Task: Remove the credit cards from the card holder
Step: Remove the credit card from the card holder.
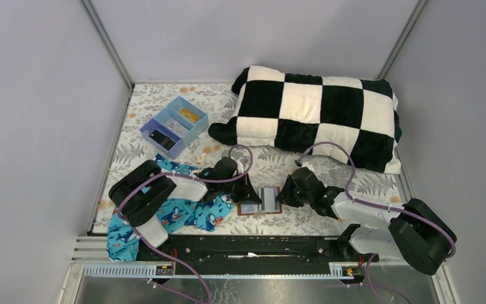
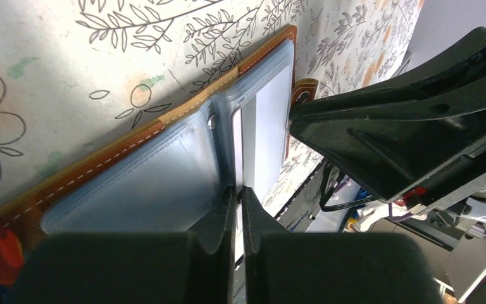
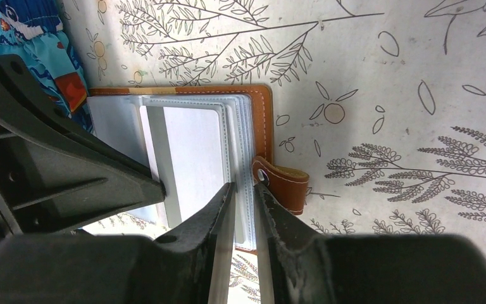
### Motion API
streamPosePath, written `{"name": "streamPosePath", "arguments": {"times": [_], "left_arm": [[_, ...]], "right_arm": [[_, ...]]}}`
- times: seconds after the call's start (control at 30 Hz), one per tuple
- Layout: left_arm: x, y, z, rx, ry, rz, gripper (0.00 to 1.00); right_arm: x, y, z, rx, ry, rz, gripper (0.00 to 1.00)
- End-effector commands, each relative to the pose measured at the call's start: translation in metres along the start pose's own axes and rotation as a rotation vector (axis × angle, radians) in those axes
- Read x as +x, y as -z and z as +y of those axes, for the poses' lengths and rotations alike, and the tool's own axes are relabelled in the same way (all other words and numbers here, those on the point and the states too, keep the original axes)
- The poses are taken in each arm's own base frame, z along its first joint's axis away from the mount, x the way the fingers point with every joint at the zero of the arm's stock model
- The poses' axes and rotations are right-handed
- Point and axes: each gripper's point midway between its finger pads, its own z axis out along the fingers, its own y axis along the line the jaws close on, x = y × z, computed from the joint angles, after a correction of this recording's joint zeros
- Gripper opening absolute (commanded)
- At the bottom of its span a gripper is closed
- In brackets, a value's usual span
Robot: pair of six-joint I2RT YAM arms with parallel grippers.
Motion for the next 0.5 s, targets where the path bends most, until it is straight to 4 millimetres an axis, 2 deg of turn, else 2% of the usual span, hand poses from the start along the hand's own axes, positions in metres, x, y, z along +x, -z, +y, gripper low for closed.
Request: {"name": "streamPosePath", "arguments": {"times": [0.0,0.1,0.23,0.47], "left_arm": [[-0.001,-0.001,-0.006,0.044,-0.003,0.004,0.1],[-0.001,-0.002,-0.006,0.043,-0.003,0.004,0.13],[-0.001,-0.002,-0.003,0.028,0.001,0.001,0.01],[-0.001,0.0,0.005,-0.011,-0.001,-0.005,0.0]], "right_arm": [[0.013,0.002,-0.027,0.1,0.019,0.034,0.25],[0.014,0.002,-0.027,0.102,0.021,0.035,0.25],[0.013,0.001,-0.027,0.102,0.023,0.036,0.25],[0.013,0.001,-0.027,0.105,0.028,0.038,0.25]]}}
